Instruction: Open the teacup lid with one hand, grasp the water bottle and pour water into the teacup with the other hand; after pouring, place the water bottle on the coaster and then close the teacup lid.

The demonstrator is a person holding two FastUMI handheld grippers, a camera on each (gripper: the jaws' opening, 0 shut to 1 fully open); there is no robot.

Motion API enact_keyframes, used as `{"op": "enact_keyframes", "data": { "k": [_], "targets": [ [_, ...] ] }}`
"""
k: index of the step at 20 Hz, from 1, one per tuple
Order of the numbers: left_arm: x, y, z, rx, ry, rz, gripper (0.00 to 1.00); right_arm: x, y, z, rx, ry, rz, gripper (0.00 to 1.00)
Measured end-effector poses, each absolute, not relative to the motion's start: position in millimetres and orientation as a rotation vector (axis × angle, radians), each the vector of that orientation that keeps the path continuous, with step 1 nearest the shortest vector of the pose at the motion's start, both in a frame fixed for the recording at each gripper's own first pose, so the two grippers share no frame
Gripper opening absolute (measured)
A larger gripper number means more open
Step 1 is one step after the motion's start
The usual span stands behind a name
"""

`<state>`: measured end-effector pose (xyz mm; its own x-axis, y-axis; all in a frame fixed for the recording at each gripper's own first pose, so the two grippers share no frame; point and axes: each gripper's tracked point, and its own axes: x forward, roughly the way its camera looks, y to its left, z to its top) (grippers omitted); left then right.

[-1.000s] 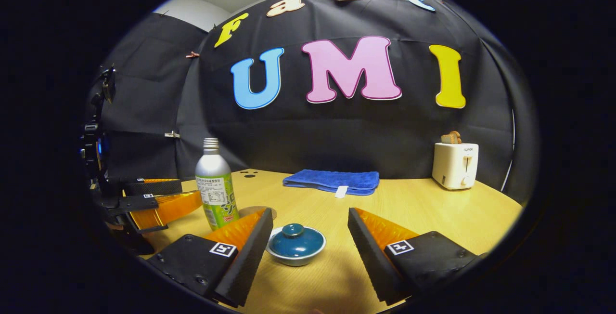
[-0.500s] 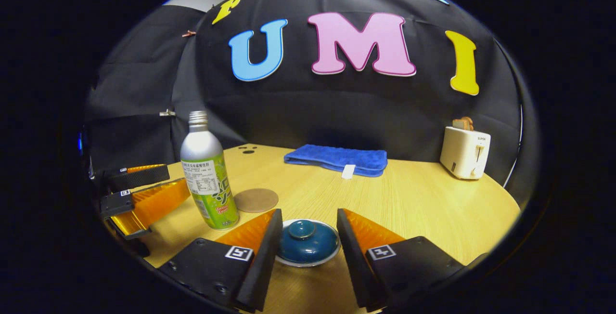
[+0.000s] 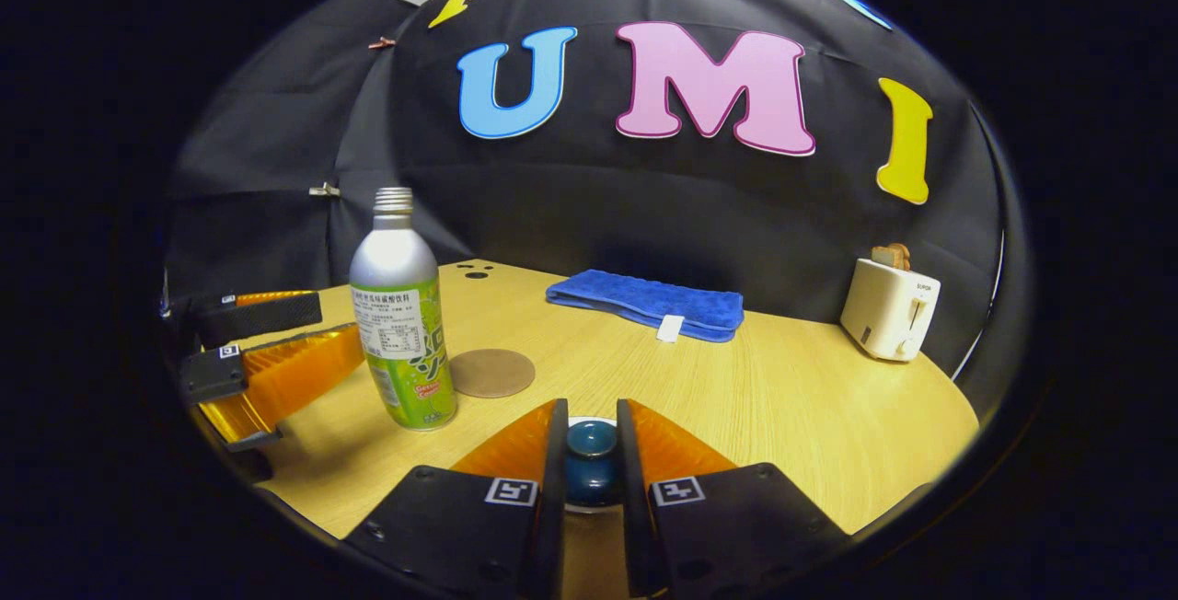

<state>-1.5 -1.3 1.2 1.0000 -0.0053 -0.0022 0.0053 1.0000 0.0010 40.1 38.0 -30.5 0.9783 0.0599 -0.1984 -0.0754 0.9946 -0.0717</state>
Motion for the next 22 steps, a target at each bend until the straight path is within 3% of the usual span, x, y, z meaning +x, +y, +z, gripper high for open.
{"op": "enact_keyframes", "data": {
  "k": [13, 22],
  "targets": [
    [4, -6, 0, 0.002, 0.003, -0.02, 0.98, 11, -16, -6, 0.0, 0.037, -0.045, 0.3],
    [49, -21, 3, 0.003, 0.004, -0.012, 0.99, -14, -77, 1, 0.0, 0.005, -0.123, 0.3]
  ]
}}
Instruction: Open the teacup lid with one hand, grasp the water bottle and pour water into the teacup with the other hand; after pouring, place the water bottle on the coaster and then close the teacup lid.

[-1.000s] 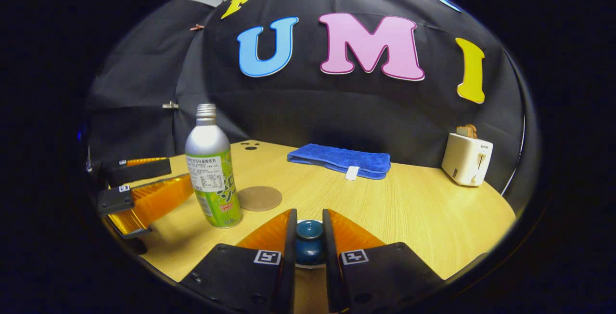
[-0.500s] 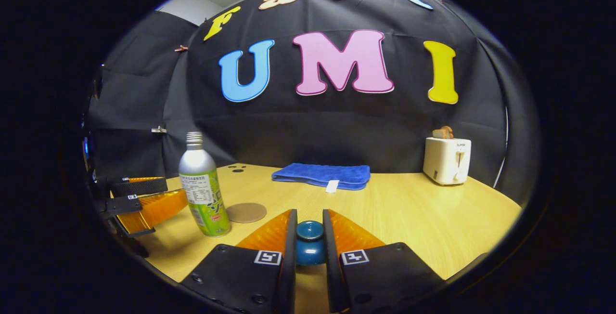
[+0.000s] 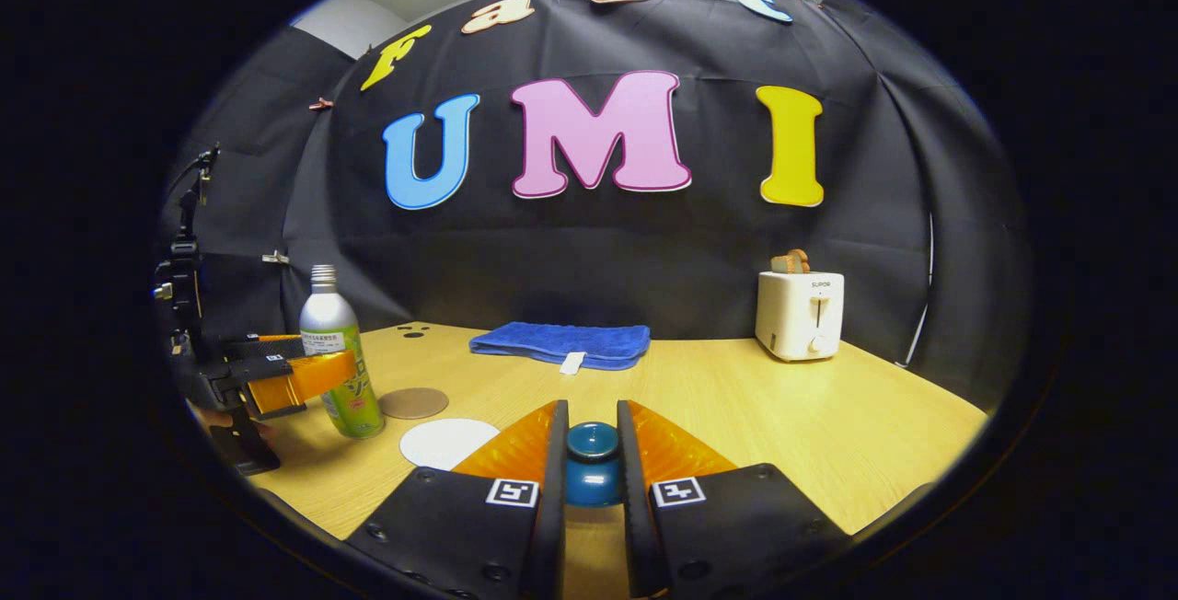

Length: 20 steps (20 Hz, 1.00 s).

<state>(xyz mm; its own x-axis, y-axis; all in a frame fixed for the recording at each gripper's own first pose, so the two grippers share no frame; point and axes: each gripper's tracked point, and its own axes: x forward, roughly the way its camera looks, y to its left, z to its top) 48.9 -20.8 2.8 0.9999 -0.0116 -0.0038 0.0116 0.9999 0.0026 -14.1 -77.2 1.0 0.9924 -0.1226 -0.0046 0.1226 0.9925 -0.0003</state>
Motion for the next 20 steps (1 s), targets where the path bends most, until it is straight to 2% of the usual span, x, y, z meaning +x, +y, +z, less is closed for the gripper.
{"op": "enact_keyframes", "data": {
  "k": [2, 4, 5, 11, 20],
  "targets": [
    [51, -23, 1, 0.004, 0.007, -0.019, 0.98, -17, -83, 2, -0.001, 0.002, -0.128, 0.3],
    [50, -27, 2, 0.008, 0.009, -0.04, 0.83, -20, -87, 2, -0.001, 0.002, -0.127, 0.3],
    [52, -27, -4, 0.039, 0.03, -0.034, 0.82, -22, -89, 2, -0.001, 0.001, -0.126, 0.3],
    [46, -43, 16, 0.396, 0.051, -0.024, 0.81, -22, -102, 3, -0.001, 0.0, -0.146, 0.3],
    [42, -51, 16, 1.102, 0.037, 0.019, 0.8, -23, -107, 2, 0.001, 0.004, -0.139, 0.3]
  ]
}}
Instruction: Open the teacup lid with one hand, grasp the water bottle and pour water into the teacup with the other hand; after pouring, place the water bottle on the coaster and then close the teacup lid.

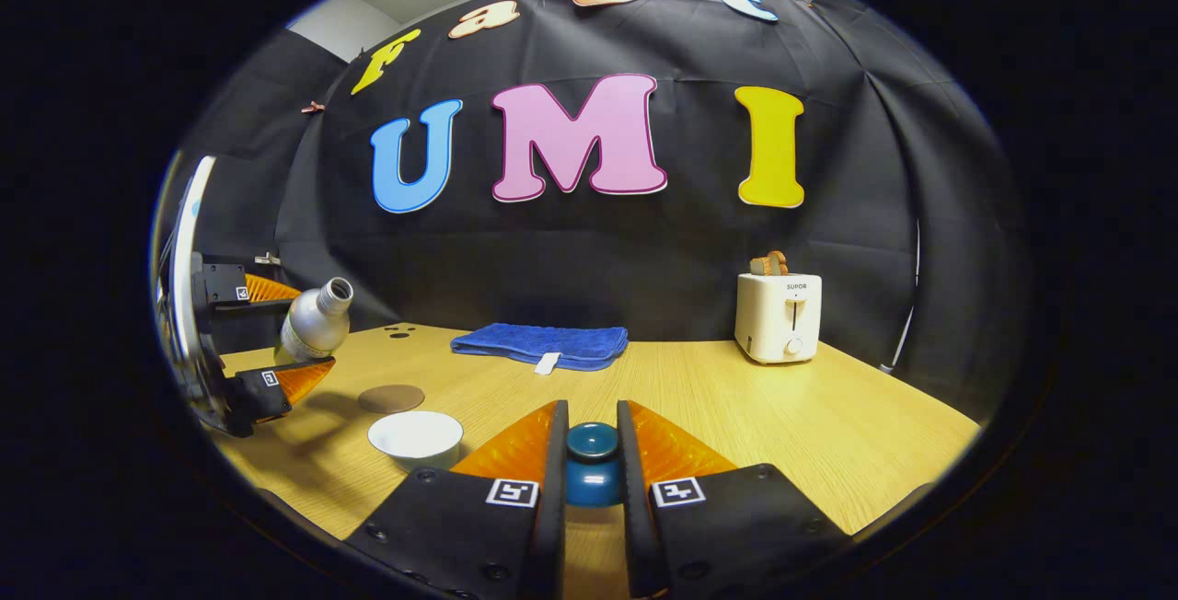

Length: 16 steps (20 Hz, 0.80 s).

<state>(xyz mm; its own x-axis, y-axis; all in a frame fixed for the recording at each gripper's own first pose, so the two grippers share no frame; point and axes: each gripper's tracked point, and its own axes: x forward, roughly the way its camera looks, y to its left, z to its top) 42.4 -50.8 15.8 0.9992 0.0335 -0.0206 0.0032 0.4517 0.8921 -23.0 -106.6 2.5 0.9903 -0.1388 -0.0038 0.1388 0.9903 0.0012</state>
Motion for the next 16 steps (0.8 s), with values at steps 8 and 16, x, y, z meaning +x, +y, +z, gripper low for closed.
{"op": "enact_keyframes", "data": {
  "k": [8, 16],
  "targets": [
    [47, -50, 12, 1.461, 0.055, -0.018, 0.8, -24, -111, 3, 0.0, 0.002, -0.15, 0.3],
    [51, -52, 15, 1.692, 0.056, -0.007, 0.8, -24, -111, 3, 0.001, 0.002, -0.15, 0.3]
  ]
}}
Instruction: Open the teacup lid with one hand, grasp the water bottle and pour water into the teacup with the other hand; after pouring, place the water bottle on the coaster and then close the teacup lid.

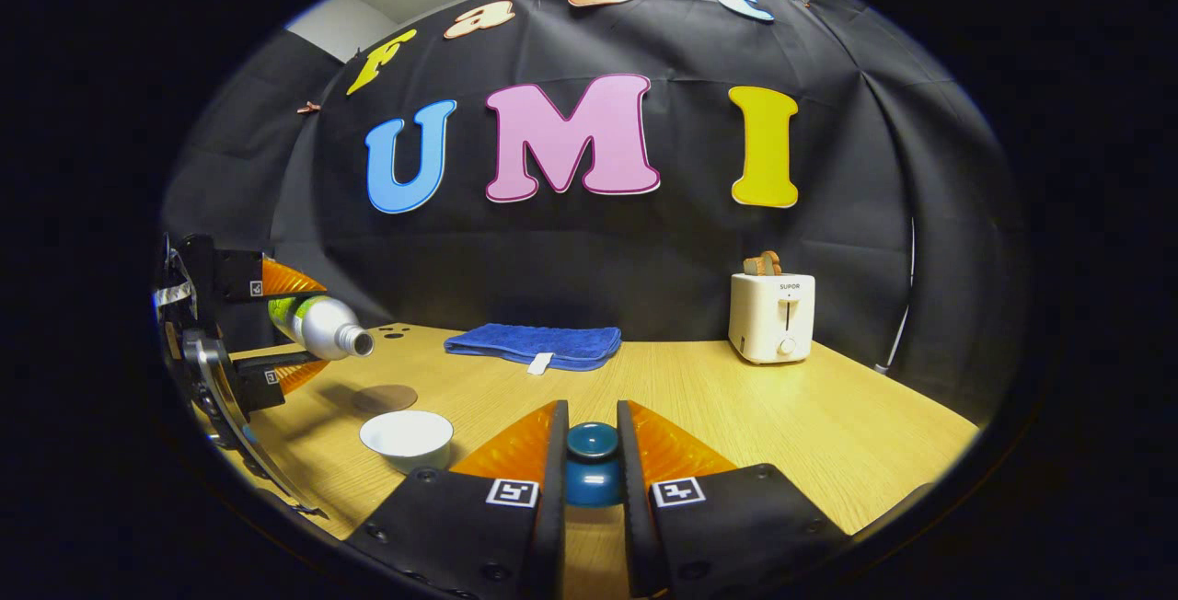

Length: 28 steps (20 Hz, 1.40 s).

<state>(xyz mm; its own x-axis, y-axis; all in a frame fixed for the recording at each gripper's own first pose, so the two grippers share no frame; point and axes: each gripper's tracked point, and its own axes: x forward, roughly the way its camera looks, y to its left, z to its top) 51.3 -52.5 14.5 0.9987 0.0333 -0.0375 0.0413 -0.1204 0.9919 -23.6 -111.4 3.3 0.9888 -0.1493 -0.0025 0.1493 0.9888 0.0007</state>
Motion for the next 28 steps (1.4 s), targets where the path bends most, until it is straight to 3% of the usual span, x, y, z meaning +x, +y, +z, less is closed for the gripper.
{"op": "enact_keyframes", "data": {
  "k": [28],
  "targets": [
    [63, -70, 23, 2.017, -0.002, -0.034, 0.81, -23, -112, 3, 0.0, 0.001, -0.154, 0.3]
  ]
}}
